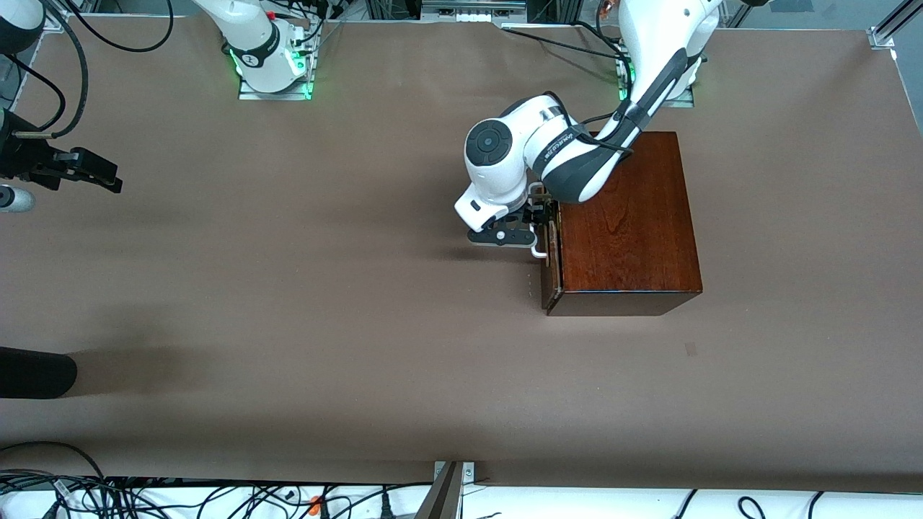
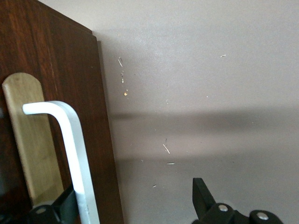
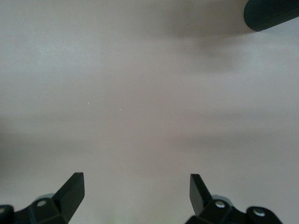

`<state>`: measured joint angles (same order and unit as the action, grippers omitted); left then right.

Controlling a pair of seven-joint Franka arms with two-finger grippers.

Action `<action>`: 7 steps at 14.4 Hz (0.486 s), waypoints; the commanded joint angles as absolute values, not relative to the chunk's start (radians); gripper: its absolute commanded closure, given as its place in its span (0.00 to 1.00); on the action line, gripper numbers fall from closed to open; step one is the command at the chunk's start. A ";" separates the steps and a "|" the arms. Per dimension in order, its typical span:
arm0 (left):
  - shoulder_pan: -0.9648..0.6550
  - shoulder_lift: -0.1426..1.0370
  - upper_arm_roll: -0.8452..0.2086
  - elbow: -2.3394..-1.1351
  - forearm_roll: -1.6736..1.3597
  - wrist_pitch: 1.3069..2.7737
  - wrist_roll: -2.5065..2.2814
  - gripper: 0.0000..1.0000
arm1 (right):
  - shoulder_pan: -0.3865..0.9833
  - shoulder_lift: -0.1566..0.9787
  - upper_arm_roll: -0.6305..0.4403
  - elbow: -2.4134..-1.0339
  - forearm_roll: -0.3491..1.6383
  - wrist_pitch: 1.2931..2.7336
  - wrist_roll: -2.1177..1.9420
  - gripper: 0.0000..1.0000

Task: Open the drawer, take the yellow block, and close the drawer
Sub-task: 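Pull the drawer open by its handle with the left gripper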

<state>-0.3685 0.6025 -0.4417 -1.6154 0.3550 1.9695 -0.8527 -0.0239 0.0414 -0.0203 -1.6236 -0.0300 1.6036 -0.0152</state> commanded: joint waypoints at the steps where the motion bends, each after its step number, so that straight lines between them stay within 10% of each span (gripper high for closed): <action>1: -0.423 0.712 -0.442 -1.473 0.359 2.039 -0.859 0.00 | -0.034 0.038 -0.017 -1.621 -0.011 1.606 -0.032 0.00; 7: -0.449 0.716 -0.442 -1.437 0.359 2.037 -0.857 0.00 | -0.034 0.040 -0.017 -1.621 -0.011 1.606 -0.032 0.00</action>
<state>-0.4094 0.6430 -0.4382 -1.5458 0.3550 1.9631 -0.8611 -0.0239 0.0415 -0.0203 -1.6236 -0.0299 1.6036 -0.0153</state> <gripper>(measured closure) 0.000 0.000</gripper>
